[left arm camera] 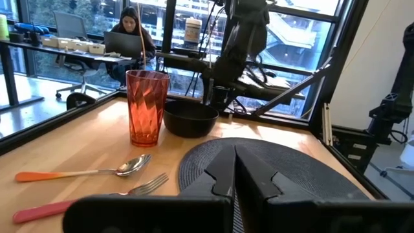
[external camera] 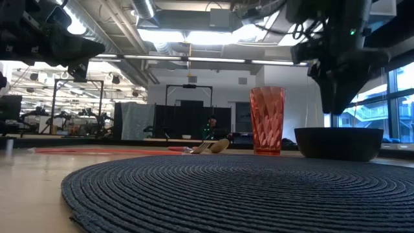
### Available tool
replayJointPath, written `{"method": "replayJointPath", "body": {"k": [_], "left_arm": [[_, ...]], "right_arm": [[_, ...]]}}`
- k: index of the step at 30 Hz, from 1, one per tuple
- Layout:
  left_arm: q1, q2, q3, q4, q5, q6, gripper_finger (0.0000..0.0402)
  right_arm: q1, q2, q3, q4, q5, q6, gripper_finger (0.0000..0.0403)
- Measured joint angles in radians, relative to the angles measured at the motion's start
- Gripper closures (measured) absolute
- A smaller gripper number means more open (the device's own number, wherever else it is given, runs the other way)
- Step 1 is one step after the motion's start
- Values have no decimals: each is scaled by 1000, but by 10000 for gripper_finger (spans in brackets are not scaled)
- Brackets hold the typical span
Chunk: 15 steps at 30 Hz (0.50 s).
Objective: Pick & Place Utensil
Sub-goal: Put the black bowl on the black placemat
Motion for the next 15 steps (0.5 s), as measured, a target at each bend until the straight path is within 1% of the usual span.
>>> {"method": "replayJointPath", "body": {"k": [9,15], "left_arm": [[0,0,0,0,-3,-1,400],[0,0,0,0,-3,-1,400]], "right_arm": [[-36,85,0,6,-9,-2,179],[-58,110,0,23,-10,-1,179]]}}
